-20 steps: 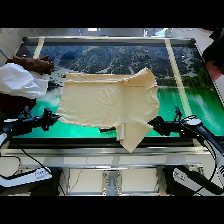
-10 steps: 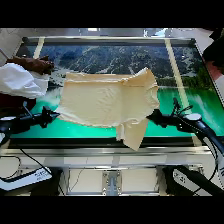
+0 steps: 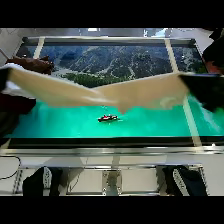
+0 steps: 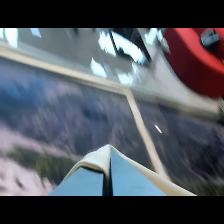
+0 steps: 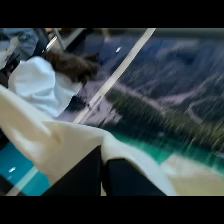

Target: Fold the shirts.

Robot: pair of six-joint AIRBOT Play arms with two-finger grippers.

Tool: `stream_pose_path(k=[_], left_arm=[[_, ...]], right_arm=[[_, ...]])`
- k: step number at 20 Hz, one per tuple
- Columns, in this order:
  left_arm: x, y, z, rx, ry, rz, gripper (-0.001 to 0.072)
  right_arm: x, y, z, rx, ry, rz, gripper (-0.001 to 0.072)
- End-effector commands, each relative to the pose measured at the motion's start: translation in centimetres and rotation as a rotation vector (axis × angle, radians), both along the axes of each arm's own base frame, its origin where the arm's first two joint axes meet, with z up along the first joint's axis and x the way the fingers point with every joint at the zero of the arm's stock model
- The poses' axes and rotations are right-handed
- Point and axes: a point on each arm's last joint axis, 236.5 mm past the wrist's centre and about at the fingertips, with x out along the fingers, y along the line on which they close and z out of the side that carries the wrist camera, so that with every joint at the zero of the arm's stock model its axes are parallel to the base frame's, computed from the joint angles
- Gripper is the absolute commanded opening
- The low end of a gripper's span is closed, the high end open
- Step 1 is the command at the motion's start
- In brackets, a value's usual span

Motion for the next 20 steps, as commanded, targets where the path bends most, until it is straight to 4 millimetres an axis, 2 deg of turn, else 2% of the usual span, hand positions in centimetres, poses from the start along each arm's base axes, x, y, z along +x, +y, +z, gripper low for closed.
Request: stream_pose_path(k=[1,2,3,5,7,9,11,13,14,16,17,19,20], left_arm=[[-10.1,-0.3,13.0,0.268,-0.357,0.32,0.0007],[-10.6,-0.3,13.4,0.335,-0.312,0.346,0.0007],[-10.3,-0.4,13.4,0.376,-0.258,0.334,0.0008],[-7.8,-0.6,12.0,0.344,-0.154,0.236,0.0007],[-4.0,-1.0,9.1,0.21,-0.041,0.063,0.0008],[-0.1,-0.4,5.4,0.1,0.094,-0.069,0.0007],[3.8,0.7,-0.3,0.068,0.28,-0.148,0.0007],[7.5,-0.3,-7.3,0.094,0.481,-0.244,0.0008],[9.2,-0.6,-11.0,0.136,0.578,-0.27,0.0008],[13.2,-0.7,-18.8,0.256,0.737,-0.276,0.0008],[15.3,-0.2,-22.1,0.313,0.782,-0.249,0.0008],[19.9,1.1,-27.7,0.372,0.814,-0.148,0.0008],[22.0,1.5,-29.7,0.368,0.806,-0.098,0.0008]], right_arm=[[-7.2,-2.2,9.1,-0.118,-0.281,-0.181,0.001],[-7.5,-3.1,10.3,-0.148,-0.314,-0.227,0.0011],[-7.2,-4.1,11.1,-0.176,-0.333,-0.269,0.001],[-5.1,-5.6,11.4,-0.209,-0.313,-0.317,0.001],[-1.0,-6.8,10.0,-0.224,-0.233,-0.332,0.001],[4.2,-7.7,7.2,-0.225,-0.116,-0.321,0.001],[10.1,-8.2,2.4,-0.215,0.051,-0.28,0.001],[15.3,-8.1,-4.0,-0.195,0.252,-0.213,0.001],[17.6,-8.3,-7.9,-0.198,0.36,-0.183,0.0011],[21.3,-8.9,-15.5,-0.199,0.555,-0.144,0.0012],[22.8,-9.1,-19.1,-0.192,0.638,-0.131,0.0012],[25.6,-9.7,-26.2,-0.171,0.771,-0.125,0.0012],[27.1,-10.0,-29.1,-0.145,0.811,-0.151,0.0012]])
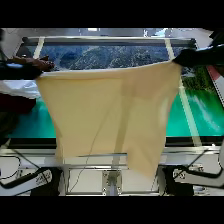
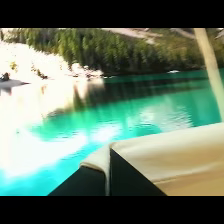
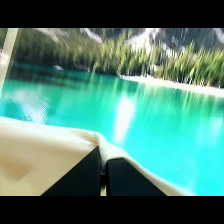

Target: Fold the shirts.

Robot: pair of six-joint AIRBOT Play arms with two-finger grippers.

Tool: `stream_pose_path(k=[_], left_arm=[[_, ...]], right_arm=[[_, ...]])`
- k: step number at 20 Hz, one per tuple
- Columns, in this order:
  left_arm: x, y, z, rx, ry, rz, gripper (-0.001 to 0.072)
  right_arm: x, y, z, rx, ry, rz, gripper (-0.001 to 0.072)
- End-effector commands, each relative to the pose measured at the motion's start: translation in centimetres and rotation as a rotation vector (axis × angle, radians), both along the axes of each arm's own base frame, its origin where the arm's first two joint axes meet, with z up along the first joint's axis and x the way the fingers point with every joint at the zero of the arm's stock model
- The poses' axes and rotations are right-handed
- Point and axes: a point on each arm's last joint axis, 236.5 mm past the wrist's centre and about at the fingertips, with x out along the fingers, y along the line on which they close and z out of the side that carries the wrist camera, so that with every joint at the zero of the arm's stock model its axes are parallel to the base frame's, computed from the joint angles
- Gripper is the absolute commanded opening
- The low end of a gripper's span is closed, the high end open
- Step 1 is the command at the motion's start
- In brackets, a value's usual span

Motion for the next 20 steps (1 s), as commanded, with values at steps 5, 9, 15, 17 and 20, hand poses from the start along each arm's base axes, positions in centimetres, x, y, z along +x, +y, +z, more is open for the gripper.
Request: stream_pose_path(k=[5,9,15,17,20], left_arm=[[9.2,-0.5,-11.1,0.154,0.006,0.069,0.001],[5.2,-1.6,-12.6,0.143,0.179,0.009,0.0009],[-0.6,-1.5,-16.7,0.165,0.422,-0.048,0.0009],[-1.4,-1.9,-17.7,0.161,0.449,-0.057,0.001],[-2.4,-2.3,-19.1,0.157,0.49,-0.067,0.001]], right_arm=[[8.6,-2.5,-13.7,0.108,0.141,-0.227,0.0012],[5.9,-2.5,-13.9,0.017,0.205,-0.124,0.0012],[-2.4,-3.9,-20.5,-0.187,0.533,-0.016,0.0011],[-3.4,-3.3,-23.1,-0.179,0.563,-0.022,0.0012],[-4.2,-2.3,-25.8,-0.166,0.58,-0.028,0.0013]])
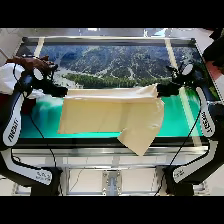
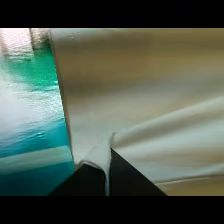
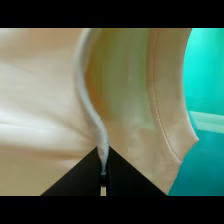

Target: Fold the shirts.

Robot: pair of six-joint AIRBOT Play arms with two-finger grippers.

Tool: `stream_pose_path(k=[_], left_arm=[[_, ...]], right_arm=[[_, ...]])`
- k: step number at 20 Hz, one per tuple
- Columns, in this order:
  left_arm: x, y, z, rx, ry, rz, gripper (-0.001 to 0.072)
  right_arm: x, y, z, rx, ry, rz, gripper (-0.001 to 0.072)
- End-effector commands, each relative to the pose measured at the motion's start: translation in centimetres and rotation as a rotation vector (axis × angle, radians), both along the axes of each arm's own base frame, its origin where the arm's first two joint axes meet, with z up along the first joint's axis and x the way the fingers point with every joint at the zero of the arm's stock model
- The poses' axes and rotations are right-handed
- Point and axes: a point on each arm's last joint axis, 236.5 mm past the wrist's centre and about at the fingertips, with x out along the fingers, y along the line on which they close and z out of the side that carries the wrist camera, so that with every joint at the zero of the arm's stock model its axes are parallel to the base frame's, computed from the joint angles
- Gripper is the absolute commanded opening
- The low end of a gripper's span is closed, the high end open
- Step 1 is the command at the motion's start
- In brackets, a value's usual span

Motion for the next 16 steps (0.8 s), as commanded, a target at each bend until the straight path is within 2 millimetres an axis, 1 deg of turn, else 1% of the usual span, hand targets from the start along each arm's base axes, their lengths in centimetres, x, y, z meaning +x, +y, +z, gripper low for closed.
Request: stream_pose_path(k=[1,2,3,4,5,6,7,8,9,10,11,12,13,14,15,16], left_arm=[[-1.5,-0.5,-1.7,-0.012,0.068,-0.005,0.0011],[-1.5,-0.6,-2.0,-0.02,0.075,0.006,0.0082],[-1.5,-0.9,-2.1,-0.033,0.078,0.01,0.0296],[-1.5,-1.0,-1.8,-0.038,0.072,0.012,0.0557],[-1.3,-0.9,-1.2,-0.039,0.06,0.026,0.0617],[-1.2,-0.5,-0.1,-0.044,0.04,0.054,0.0617],[-1.1,0.2,1.7,-0.045,0.006,0.08,0.0617],[-1.3,1.2,3.6,-0.045,-0.025,0.11,0.0617],[-1.6,2.5,5.7,-0.045,-0.062,0.149,0.0617],[-2.6,4.0,7.0,-0.043,-0.083,0.185,0.0617],[-4.4,5.7,7.6,-0.047,-0.086,0.252,0.0617],[-6.9,7.0,7.1,-0.052,-0.065,0.315,0.0617],[-10.3,8.0,5.7,-0.064,-0.025,0.392,0.0617],[-13.7,8.3,3.9,-0.102,0.016,0.493,0.0617],[-16.4,7.7,2.2,-0.165,0.045,0.598,0.0617],[-18.7,6.5,0.6,-0.249,0.066,0.694,0.0616]], right_arm=[[-1.6,0.9,-2.7,0.004,0.045,0.001,0.0034],[-1.7,1.2,-2.6,0.012,0.046,0.002,0.0188],[-1.7,1.6,-2.3,0.032,0.051,0.002,0.0379],[-2.1,1.9,-1.6,0.042,0.072,0.014,0.0396],[-2.7,1.7,-0.6,0.037,0.095,0.034,0.0395],[-3.2,1.2,0.9,0.014,0.112,0.059,0.0394],[-3.9,0.1,2.7,-0.025,0.123,0.083,0.0393],[-4.6,-1.3,4.7,-0.075,0.118,0.1,0.0385],[-5.2,-3.1,7.0,-0.13,0.088,0.095,0.0385],[-5.6,-4.7,9.1,-0.163,0.045,0.066,0.0385],[-6.2,-5.9,11.2,-0.171,-0.007,0.027,0.0386],[-7.0,-7.1,12.8,-0.172,-0.05,-0.017,0.0386],[-8.2,-8.1,14.0,-0.161,-0.091,-0.069,0.0386],[-9.2,-8.5,14.6,-0.138,-0.12,-0.112,0.0387],[-10.2,-8.5,14.9,-0.103,-0.149,-0.153,0.0386],[-10.8,-8.4,15.1,-0.075,-0.171,-0.179,0.0386]])
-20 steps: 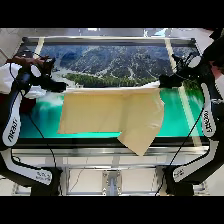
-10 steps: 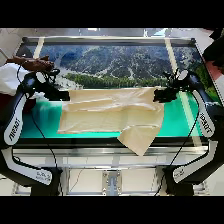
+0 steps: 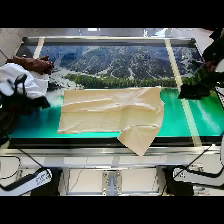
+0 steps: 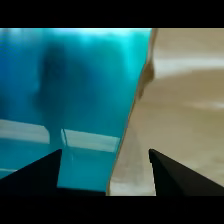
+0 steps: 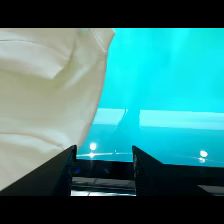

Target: Fold the shirts.

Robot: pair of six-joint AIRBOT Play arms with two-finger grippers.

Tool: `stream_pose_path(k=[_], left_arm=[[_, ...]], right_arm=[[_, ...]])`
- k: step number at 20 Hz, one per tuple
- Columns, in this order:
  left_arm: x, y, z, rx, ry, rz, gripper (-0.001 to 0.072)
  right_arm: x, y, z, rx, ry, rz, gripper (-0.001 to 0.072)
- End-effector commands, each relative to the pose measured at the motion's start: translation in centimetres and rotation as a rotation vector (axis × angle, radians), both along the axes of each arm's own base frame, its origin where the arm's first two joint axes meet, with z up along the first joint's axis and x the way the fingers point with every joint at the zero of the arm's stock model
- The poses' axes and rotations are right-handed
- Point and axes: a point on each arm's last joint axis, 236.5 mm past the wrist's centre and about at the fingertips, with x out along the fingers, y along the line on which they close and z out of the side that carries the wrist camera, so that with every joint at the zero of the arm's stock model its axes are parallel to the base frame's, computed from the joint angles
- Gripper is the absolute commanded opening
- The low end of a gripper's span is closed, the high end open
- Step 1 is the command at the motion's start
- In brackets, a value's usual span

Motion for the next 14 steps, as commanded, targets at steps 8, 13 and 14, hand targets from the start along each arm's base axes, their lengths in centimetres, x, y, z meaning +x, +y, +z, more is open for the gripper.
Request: stream_pose_path(k=[8,13,14], left_arm=[[-10.1,-7.6,-7.6,-0.551,0.101,0.519,0.0616],[-7.8,-7.2,-8.3,-0.593,0.041,0.576,0.0576],[-7.3,-7.5,-8.3,-0.612,0.034,0.574,0.0575]], right_arm=[[-0.1,1.9,4.9,0.157,-0.284,-0.071,0.0386],[0.0,2.6,5.2,0.188,-0.291,-0.06,0.0386],[-0.1,2.6,5.2,0.189,-0.288,-0.059,0.0386]])
